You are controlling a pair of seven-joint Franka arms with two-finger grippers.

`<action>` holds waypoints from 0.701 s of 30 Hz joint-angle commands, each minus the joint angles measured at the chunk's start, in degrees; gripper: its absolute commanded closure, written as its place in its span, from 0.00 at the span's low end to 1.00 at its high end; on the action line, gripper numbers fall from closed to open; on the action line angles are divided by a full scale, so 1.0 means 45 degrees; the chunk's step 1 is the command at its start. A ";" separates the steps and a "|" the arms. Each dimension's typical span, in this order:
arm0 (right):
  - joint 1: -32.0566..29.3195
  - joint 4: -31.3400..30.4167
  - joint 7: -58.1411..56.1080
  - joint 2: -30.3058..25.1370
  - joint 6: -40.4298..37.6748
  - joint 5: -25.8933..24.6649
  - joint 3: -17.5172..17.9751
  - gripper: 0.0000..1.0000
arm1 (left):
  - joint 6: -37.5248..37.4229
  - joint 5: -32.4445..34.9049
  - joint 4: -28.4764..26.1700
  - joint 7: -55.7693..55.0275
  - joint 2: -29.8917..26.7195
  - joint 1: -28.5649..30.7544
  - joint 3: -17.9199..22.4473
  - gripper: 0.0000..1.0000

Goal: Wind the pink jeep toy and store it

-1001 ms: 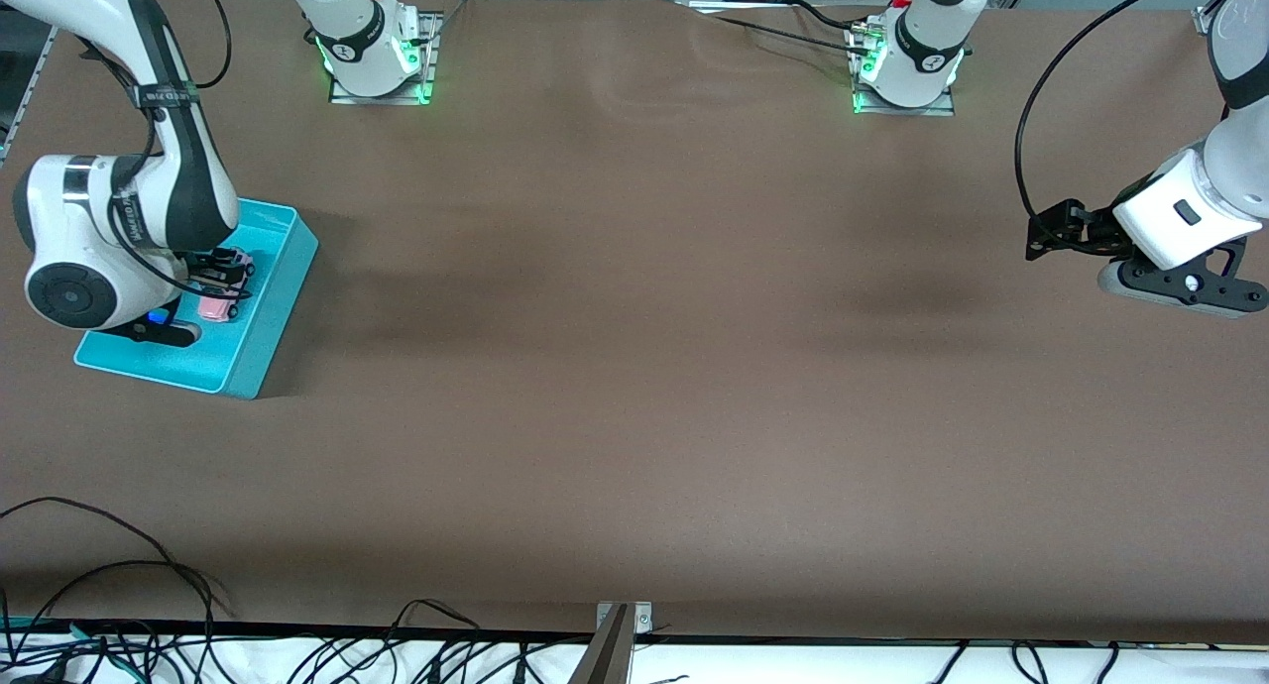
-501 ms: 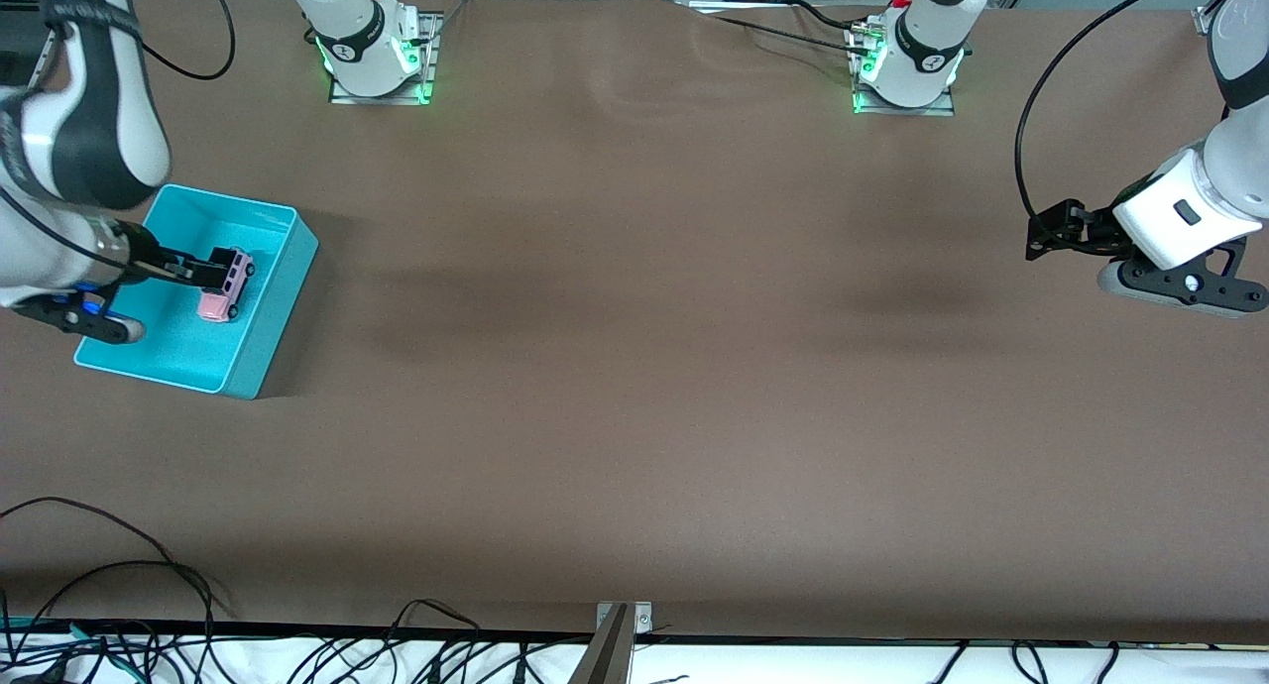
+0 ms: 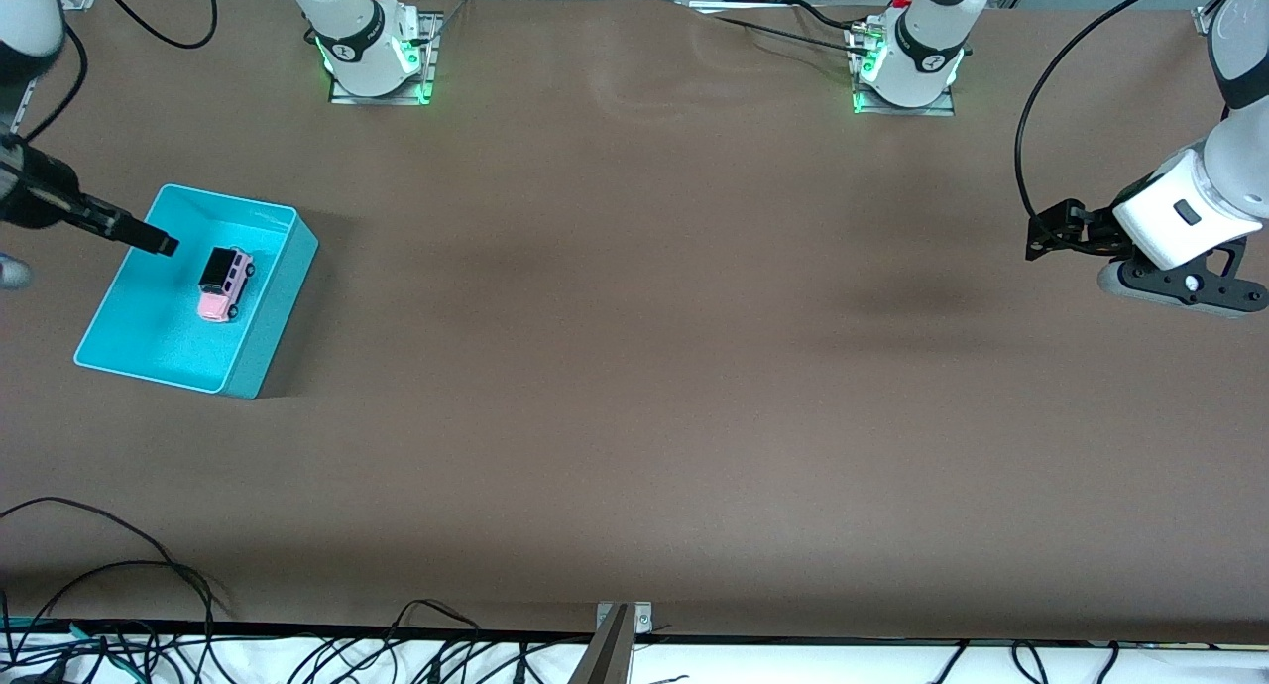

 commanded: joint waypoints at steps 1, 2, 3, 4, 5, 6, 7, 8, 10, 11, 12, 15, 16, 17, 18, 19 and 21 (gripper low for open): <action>0.0070 0.0781 0.0214 -0.0431 -0.1043 0.0701 -0.0087 0.00 | -0.0188 -0.0094 0.0389 0.0037 0.0162 0.0078 -0.0031 0.00; 0.0128 0.1073 0.0409 -0.0450 -0.1315 0.0857 -0.0107 0.00 | -0.0188 -0.0094 0.0389 0.0037 0.0162 0.0078 -0.0031 0.00; 0.0187 0.1289 0.0488 -0.0431 -0.1473 0.0955 -0.0126 0.00 | -0.0188 -0.0094 0.0389 0.0037 0.0162 0.0078 -0.0031 0.00; 0.0265 0.1465 0.0508 -0.0431 -0.1571 0.1014 -0.0146 0.00 | -0.0188 -0.0094 0.0389 0.0037 0.0162 0.0078 -0.0031 0.00; 0.0323 0.1622 0.0509 -0.0431 -0.1611 0.1034 -0.0166 0.00 | -0.0188 -0.0094 0.0389 0.0037 0.0162 0.0078 -0.0031 0.00; 0.0421 0.1701 0.0509 -0.0431 -0.1611 0.1054 -0.0185 0.00 | -0.0188 -0.0094 0.0389 0.0037 0.0162 0.0078 -0.0031 0.00; 0.0576 0.1779 0.0509 -0.0450 -0.1611 0.1054 -0.0185 0.00 | -0.0188 -0.0094 0.0389 0.0037 0.0162 0.0078 -0.0031 0.00; 0.0733 0.1837 0.0509 -0.0451 -0.1592 0.1054 -0.0205 0.00 | -0.0188 -0.0094 0.0389 0.0037 0.0162 0.0078 -0.0031 0.00; 0.0948 0.1916 0.0489 -0.0451 -0.1553 0.1034 -0.0205 0.00 | -0.0188 -0.0094 0.0389 0.0037 0.0162 0.0078 -0.0031 0.00; 0.1046 0.1955 0.0373 -0.0451 -0.1514 0.0996 -0.0147 0.00 | -0.0188 -0.0094 0.0389 0.0037 0.0162 0.0078 -0.0031 0.00; 0.1066 0.1955 0.0295 -0.0451 -0.1475 0.0937 -0.0088 0.00 | -0.0188 -0.0094 0.0389 0.0037 0.0162 0.0078 -0.0031 0.00; 0.1066 0.1955 0.0235 -0.0451 -0.1338 0.0898 0.0088 0.00 | -0.0188 -0.0094 0.0389 0.0037 0.0162 0.0078 -0.0031 0.00; 0.1086 0.1936 0.0197 -0.0451 -0.1318 0.0878 0.0127 0.00 | -0.0188 -0.0094 0.0389 0.0037 0.0162 0.0078 -0.0031 0.00; 0.1066 0.1916 0.0099 -0.0451 -0.1337 0.0878 0.0166 0.00 | -0.0188 -0.0094 0.0389 0.0037 0.0162 0.0078 -0.0031 0.00; 0.1086 0.1897 -0.0114 -0.0451 -0.1318 0.0820 0.0205 0.00 | -0.0188 -0.0094 0.0389 0.0037 0.0162 0.0078 -0.0031 0.00; 0.1086 0.1877 -0.0348 -0.0451 -0.1337 0.0761 0.0205 0.00 | -0.0188 -0.0094 0.0389 0.0037 0.0162 0.0078 -0.0031 0.00; 0.1086 0.1838 -0.0759 -0.0451 -0.1338 0.0702 0.0205 0.00 | -0.0188 -0.0094 0.0389 0.0037 0.0162 0.0078 -0.0031 0.00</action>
